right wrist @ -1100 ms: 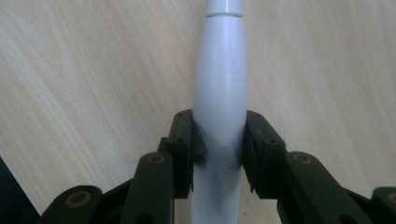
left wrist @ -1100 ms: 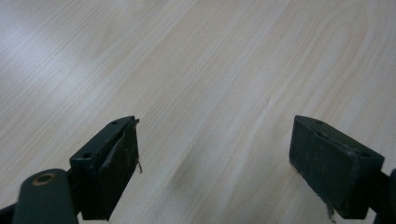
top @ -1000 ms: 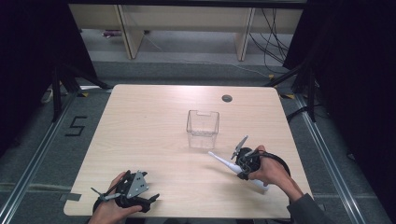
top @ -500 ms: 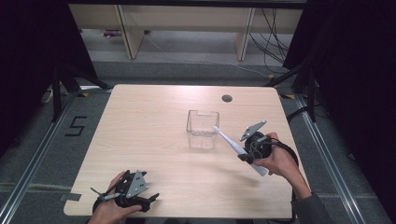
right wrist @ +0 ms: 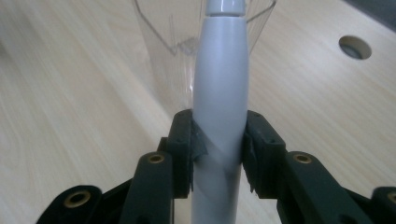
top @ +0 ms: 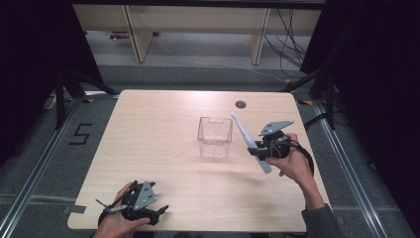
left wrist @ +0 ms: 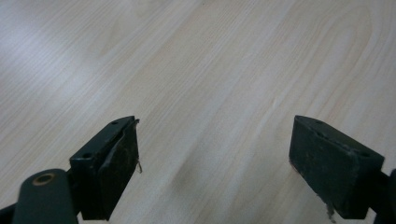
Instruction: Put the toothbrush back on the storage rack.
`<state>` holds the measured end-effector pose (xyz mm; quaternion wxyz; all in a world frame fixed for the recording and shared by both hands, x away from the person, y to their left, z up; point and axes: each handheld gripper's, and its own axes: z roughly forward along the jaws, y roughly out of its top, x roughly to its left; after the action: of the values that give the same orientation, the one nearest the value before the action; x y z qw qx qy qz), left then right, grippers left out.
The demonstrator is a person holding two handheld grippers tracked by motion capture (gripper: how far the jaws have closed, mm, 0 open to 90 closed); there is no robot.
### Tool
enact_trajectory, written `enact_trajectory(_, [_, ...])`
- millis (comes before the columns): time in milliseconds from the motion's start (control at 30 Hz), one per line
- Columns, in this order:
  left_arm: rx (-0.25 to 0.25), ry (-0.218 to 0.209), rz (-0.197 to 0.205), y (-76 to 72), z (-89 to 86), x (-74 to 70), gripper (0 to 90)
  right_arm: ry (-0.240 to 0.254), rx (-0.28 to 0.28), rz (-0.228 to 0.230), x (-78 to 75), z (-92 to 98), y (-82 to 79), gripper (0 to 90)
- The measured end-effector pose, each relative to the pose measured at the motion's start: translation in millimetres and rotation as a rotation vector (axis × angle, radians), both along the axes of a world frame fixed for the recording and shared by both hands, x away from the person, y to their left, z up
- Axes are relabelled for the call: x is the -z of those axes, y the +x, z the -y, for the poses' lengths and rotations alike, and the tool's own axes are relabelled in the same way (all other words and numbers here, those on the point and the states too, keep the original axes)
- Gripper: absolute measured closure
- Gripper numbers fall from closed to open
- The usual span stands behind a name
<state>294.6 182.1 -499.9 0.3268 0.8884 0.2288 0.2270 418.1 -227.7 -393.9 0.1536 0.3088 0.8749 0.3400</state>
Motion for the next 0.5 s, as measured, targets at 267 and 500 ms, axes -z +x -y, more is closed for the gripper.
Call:
enact_trajectory(267, [-0.008, -0.034, 0.004, -0.4, 1.2, 1.8, 15.3, 0.081, 0.029, 0.047, -10.0, -5.7, 7.8, 67.0])
enact_trajectory(500, [-0.008, -0.036, 0.004, -0.3, 1.1, 1.8, 15.3, 0.147, 0.056, 0.069, -17.6, -10.3, 16.0, 67.0])
